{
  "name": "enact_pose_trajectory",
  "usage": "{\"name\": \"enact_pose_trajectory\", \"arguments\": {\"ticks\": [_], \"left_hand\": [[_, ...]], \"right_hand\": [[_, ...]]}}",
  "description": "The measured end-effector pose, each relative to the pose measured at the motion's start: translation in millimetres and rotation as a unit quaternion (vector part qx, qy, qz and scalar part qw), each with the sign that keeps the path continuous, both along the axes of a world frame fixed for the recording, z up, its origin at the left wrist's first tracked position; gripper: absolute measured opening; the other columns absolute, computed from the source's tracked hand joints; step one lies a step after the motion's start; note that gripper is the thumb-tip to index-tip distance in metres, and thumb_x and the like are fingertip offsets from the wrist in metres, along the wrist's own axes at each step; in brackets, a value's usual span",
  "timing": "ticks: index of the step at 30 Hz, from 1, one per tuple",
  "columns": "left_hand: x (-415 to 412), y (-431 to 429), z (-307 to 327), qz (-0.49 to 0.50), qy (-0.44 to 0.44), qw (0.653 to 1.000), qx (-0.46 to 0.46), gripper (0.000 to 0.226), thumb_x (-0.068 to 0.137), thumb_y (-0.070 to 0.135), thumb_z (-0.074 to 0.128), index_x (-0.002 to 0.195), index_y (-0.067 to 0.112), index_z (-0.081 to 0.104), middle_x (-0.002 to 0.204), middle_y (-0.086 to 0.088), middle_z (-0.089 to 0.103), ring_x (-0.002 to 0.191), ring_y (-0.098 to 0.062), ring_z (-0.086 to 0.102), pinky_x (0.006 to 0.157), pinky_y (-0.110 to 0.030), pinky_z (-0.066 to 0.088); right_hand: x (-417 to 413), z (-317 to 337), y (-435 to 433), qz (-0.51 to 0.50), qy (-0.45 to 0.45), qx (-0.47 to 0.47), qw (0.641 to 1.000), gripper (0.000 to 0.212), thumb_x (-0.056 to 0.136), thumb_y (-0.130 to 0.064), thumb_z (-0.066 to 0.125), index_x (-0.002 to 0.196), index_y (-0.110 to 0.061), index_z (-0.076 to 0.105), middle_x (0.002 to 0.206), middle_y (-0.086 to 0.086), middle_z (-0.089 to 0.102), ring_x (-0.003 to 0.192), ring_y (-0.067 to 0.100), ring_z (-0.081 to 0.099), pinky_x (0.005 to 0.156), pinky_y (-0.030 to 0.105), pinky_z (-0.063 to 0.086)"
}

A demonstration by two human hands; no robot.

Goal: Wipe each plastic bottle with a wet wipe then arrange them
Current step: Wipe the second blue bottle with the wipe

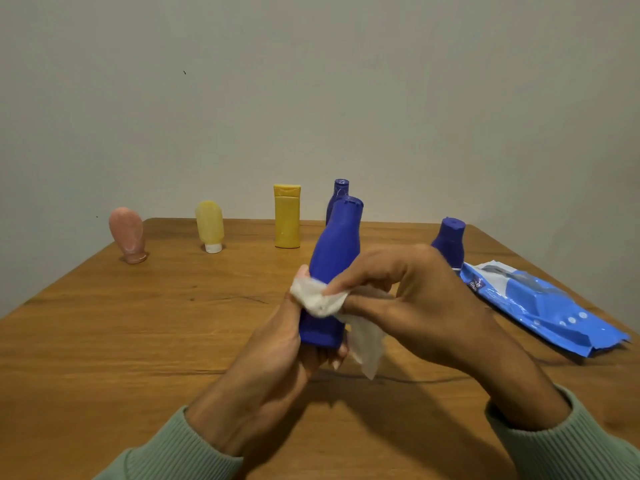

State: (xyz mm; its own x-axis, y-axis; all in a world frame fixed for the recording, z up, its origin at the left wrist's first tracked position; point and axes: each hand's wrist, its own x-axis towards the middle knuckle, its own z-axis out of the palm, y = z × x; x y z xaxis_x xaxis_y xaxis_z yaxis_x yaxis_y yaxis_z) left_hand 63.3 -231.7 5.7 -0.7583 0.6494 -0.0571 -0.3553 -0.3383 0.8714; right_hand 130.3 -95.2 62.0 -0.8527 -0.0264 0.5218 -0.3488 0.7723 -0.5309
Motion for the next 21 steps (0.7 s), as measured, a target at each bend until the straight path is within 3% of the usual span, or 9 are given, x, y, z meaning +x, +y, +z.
{"name": "enact_pose_trajectory", "arguments": {"ticks": [4,11,15,19,21], "left_hand": [[-0.4,-1.2,-2.1,-0.011,0.023,0.999,-0.027,0.057,0.082,0.056,0.049,0.115,0.011,0.063,0.090,-0.014,0.067,0.065,-0.020,0.058,0.059,-0.032,0.047],[3.3,-1.9,-0.4,-0.034,0.036,0.998,-0.035,0.055,0.086,0.055,0.045,0.116,0.012,0.061,0.087,-0.012,0.070,0.064,-0.020,0.058,0.061,-0.033,0.047],[2.6,-1.4,-1.0,-0.039,-0.010,0.999,0.019,0.053,0.088,0.053,0.048,0.119,0.013,0.062,0.090,-0.017,0.063,0.063,-0.023,0.056,0.059,-0.035,0.043],[-0.8,2.9,-3.9,-0.037,-0.048,0.998,0.033,0.057,0.084,0.054,0.049,0.110,0.007,0.066,0.083,-0.016,0.065,0.061,-0.023,0.054,0.057,-0.035,0.040],[-1.9,4.5,-4.8,-0.039,-0.058,0.997,0.030,0.060,0.085,0.055,0.050,0.113,0.004,0.064,0.084,-0.017,0.064,0.062,-0.023,0.054,0.057,-0.035,0.040]], "right_hand": [[-2.8,-0.7,9.6,-0.060,0.123,-0.066,0.988,0.017,0.078,-0.014,0.073,0.095,-0.016,0.073,0.086,-0.008,0.068,0.082,0.002,0.063,0.066,0.009,0.047],[-6.3,-4.6,15.7,-0.137,0.227,-0.055,0.963,0.020,0.082,-0.015,0.070,0.101,-0.020,0.067,0.092,-0.007,0.065,0.087,0.001,0.061,0.073,0.009,0.047],[-6.3,-5.4,7.9,-0.072,0.119,-0.070,0.988,0.016,0.079,-0.015,0.072,0.095,-0.018,0.072,0.089,-0.007,0.067,0.085,0.002,0.061,0.068,0.011,0.049],[-1.9,0.5,5.7,0.011,-0.084,0.013,0.996,0.014,0.077,-0.022,0.073,0.090,-0.025,0.075,0.090,-0.014,0.067,0.086,0.001,0.062,0.072,0.023,0.054],[-1.4,0.2,6.3,0.025,-0.097,0.032,0.994,0.014,0.077,-0.022,0.074,0.090,-0.026,0.075,0.089,-0.014,0.067,0.085,0.001,0.062,0.072,0.023,0.054]]}}
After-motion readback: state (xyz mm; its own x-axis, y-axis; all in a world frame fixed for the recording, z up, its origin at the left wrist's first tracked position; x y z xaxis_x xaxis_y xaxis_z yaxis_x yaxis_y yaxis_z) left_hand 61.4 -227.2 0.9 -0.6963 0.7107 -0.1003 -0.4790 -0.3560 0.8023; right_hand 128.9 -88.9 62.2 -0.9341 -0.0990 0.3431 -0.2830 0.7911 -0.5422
